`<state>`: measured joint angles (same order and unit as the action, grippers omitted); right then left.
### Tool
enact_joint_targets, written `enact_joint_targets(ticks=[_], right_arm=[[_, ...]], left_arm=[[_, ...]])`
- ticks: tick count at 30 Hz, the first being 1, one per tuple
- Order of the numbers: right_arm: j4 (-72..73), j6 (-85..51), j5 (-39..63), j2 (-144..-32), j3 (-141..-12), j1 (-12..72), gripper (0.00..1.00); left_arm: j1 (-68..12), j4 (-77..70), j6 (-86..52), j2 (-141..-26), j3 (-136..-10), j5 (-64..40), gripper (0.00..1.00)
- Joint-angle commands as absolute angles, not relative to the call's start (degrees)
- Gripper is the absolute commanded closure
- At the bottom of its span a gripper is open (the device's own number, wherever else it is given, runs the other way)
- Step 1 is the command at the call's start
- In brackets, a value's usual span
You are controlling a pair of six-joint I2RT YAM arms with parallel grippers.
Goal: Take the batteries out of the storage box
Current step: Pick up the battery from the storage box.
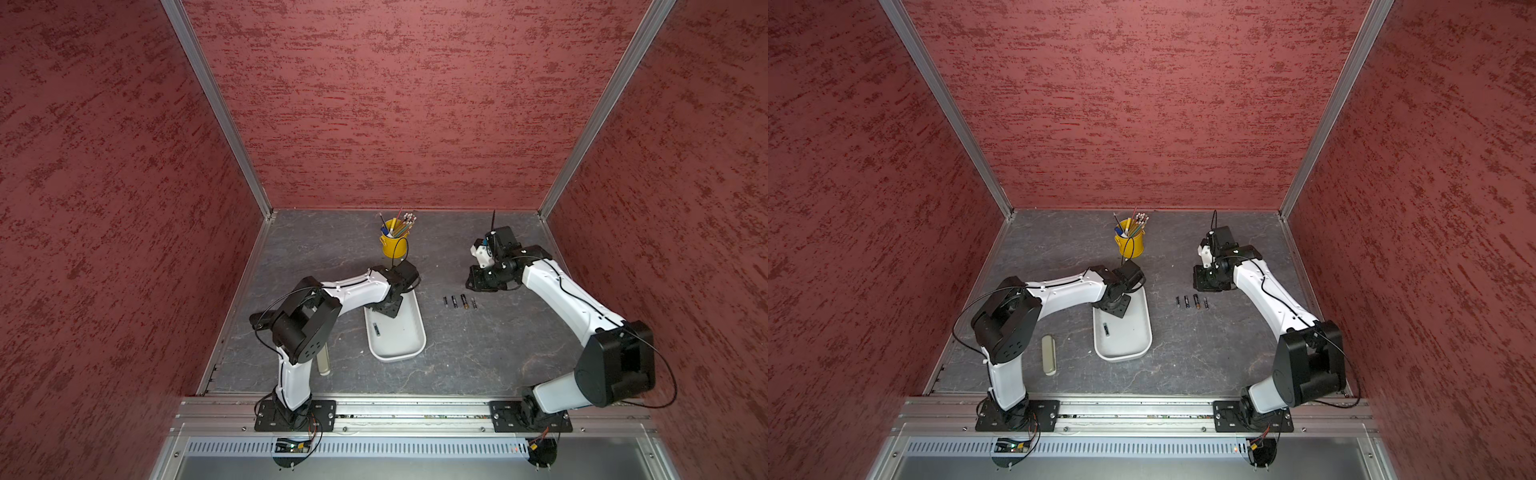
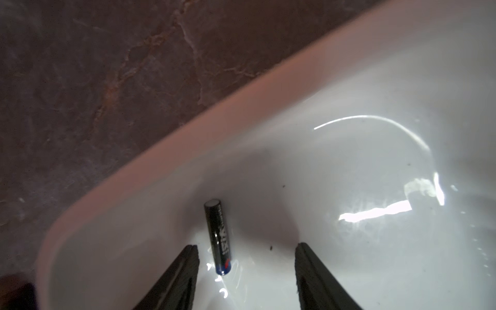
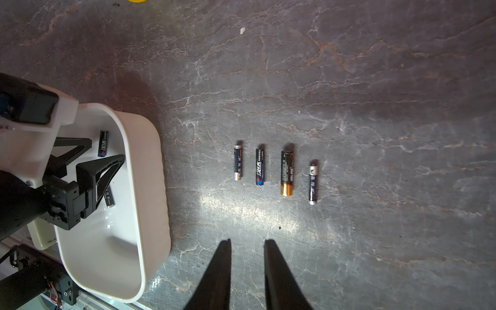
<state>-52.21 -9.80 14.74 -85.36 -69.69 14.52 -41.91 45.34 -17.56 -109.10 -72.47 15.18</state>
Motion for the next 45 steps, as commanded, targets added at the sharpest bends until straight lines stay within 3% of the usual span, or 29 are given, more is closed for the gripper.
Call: enact_joint_targets(ticks=[1, 10, 19, 32, 40, 45], right_arm=[[-52.85, -8.41, 12.91, -84.18, -69.15, 14.29, 0.74], [-52.12, -8.74, 12.74, -83.91, -68.53, 14.0, 0.74], [-51.86, -9.31, 13.69, -83.94, -70.38, 13.98, 0.74], [-47.32, -13.77, 19.88, -79.86, -65.56, 14.63, 0.72], [-33.53, -26.55, 29.95, -79.5, -60.29, 17.54, 0.68], [-11.99, -45.15, 30.89, -74.69, -53.03, 19.9, 0.67]], left_arm=[[-40.66, 41.74, -18.78, -110.4, -71.39, 5.69, 0.39], [-40.92, 39.38, -19.72, -110.17, -69.5, 6.29, 0.4], [-40.5, 40.43, -21.16, -110.5, -71.58, 3.43, 0.69], [-39.06, 36.27, -21.95, -108.19, -71.5, -4.92, 0.88], [-37.77, 31.82, -22.0, -98.99, -68.39, -12.84, 0.89], [-34.33, 24.49, -30.06, -92.47, -63.75, -23.33, 0.89]])
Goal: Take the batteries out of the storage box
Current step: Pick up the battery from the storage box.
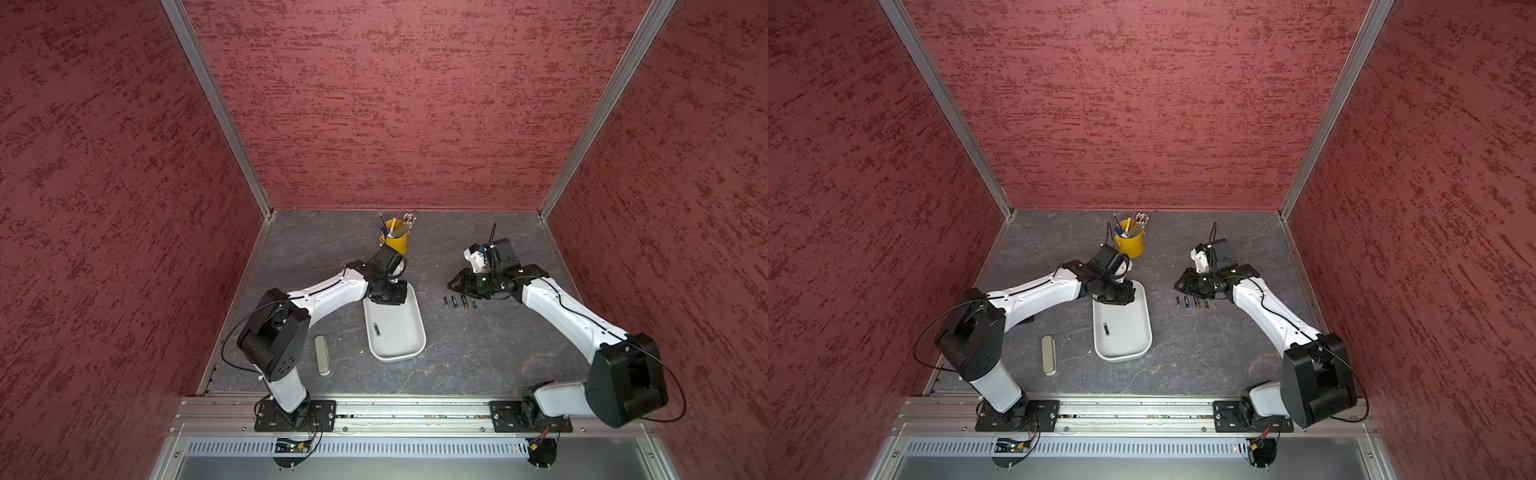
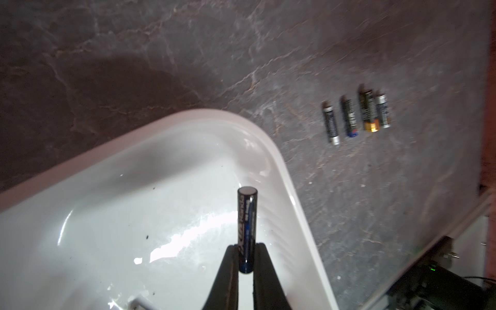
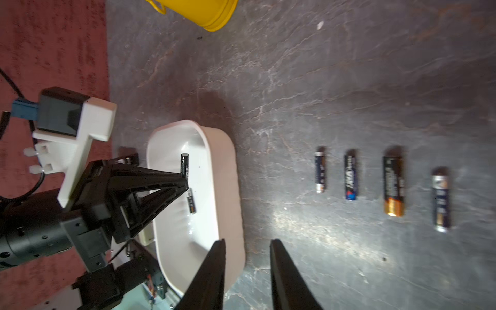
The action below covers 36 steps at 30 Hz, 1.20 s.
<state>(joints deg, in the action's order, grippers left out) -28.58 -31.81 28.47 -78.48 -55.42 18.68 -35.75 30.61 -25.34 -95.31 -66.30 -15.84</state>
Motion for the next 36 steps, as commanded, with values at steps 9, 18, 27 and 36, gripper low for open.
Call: enact_joint_targets(ticks=[9, 18, 27, 36], right_arm=[[-3.3, -52.44, 33.05, -79.54, -56.72, 23.6, 0.67], [-3.01, -52.19, 34.36, -81.96, -58.4, 25.74, 0.67], [-5.99, -50.84, 33.76, -82.44, -57.61, 26.67, 0.67], [-6.13, -50.41, 33.08, -83.14, -56.43, 27.41, 0.68]], left_arm=[[-31.97, 1.31, -45.92, -88.34, -54.36, -37.95, 0.88], [-31.36, -3.66, -48.65, -88.32, -53.23, -39.29, 0.88], [-31.37, -3.33, -48.1, -88.24, -53.46, -39.0, 0.87], [-31.33, -3.34, -48.34, -88.5, -53.61, -39.02, 0.87]])
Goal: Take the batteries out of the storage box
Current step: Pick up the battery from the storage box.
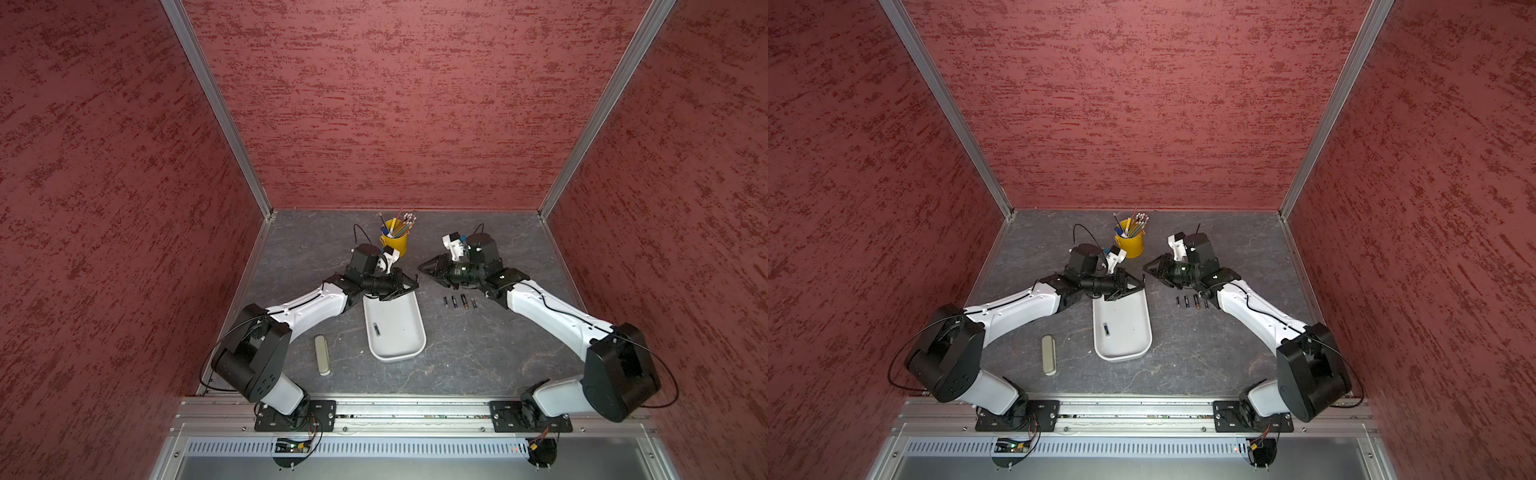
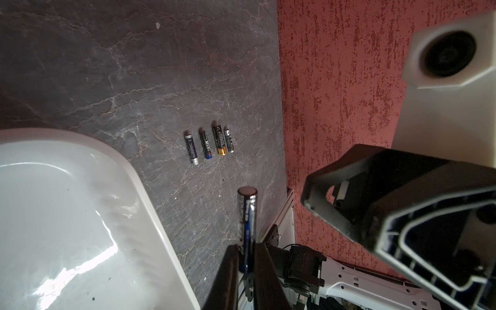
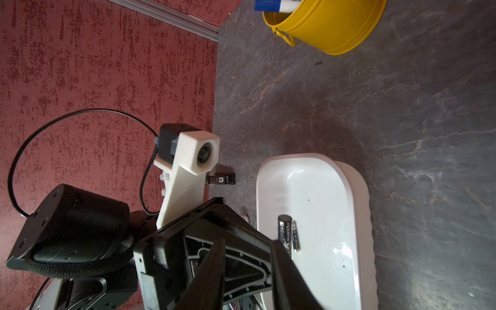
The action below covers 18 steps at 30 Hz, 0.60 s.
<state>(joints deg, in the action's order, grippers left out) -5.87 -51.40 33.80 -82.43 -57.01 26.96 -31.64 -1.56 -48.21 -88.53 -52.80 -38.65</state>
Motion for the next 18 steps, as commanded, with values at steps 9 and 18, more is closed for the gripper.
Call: enact_joint_targets(ticks=[9, 18], right_arm=[[-7.38, -49.3, 32.43, -85.26, -56.45, 28.36, 0.68], [-6.8, -49.31, 32.31, -86.28, -55.77, 29.34, 0.7]], left_arm=[[-31.37, -3.42, -48.33, -88.67, -53.6, -39.07, 0.87], [-31.33, -3.82, -48.43, -88.93, -53.27, -39.11, 0.87]])
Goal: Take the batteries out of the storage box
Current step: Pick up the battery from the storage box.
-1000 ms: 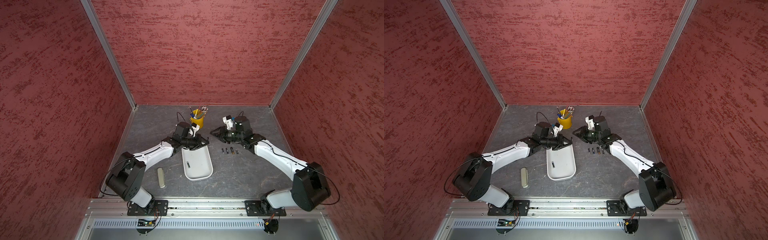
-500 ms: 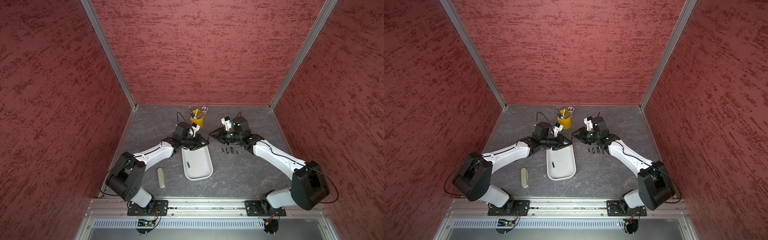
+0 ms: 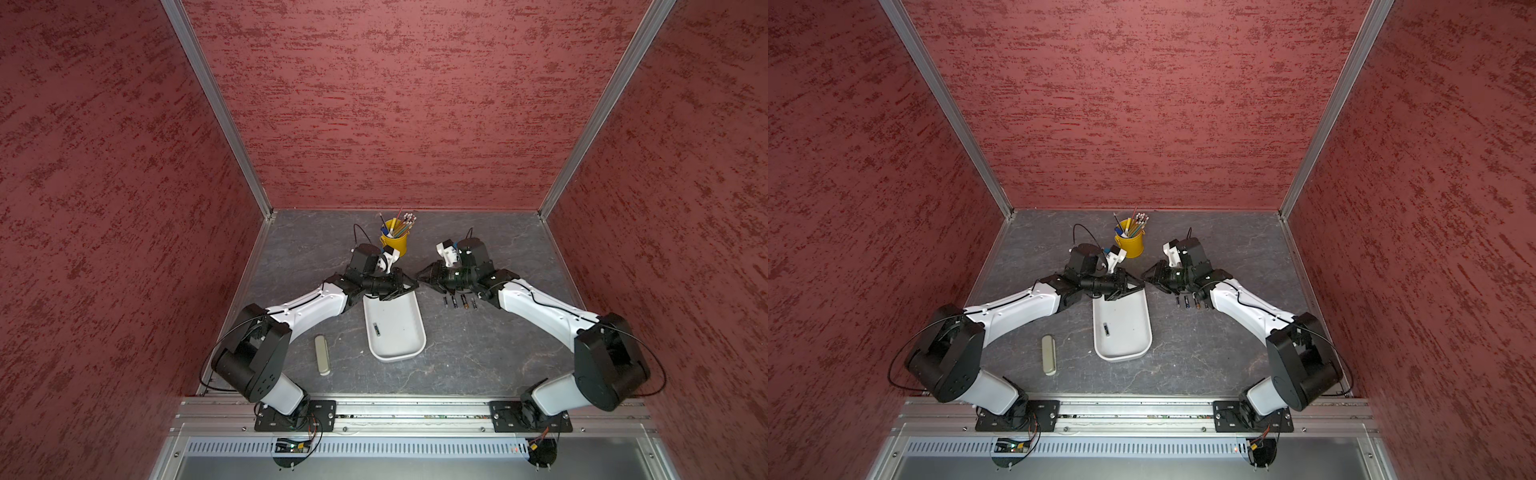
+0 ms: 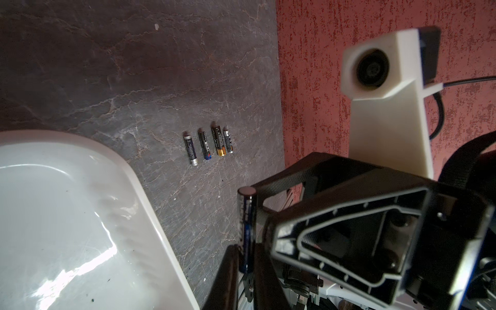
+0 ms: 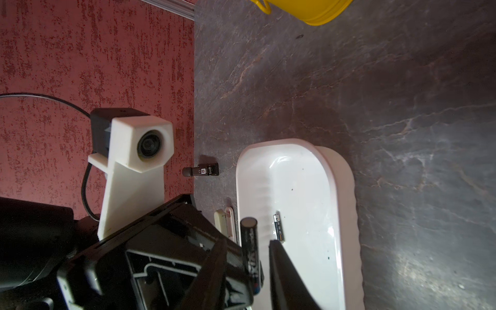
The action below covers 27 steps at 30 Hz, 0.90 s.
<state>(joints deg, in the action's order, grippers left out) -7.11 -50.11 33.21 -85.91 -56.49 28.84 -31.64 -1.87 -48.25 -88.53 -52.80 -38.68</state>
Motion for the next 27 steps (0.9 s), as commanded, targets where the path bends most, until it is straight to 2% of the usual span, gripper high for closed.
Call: enact_joint_targets(ticks=[1, 18, 25, 27], right_arm=[[-6.6, -49.37, 32.34, -86.28, -55.72, 29.35, 0.7], [-5.74, -49.61, 32.94, -87.36, -55.9, 29.88, 0.8], [-4.92, -50.14, 32.89, -87.38, -55.55, 29.96, 0.87], [-5.05, -50.04, 32.7, -87.25, -55.59, 29.97, 0.87]], left_arm=[[-31.32, -3.87, -48.43, -88.9, -53.26, -39.11, 0.87], [-31.32, -4.55, -48.52, -89.06, -53.04, -39.24, 0.87], [-31.29, -4.77, -48.51, -88.84, -52.65, -39.13, 0.78], [-31.15, -4.8, -48.59, -88.78, -52.65, -39.12, 0.72]])
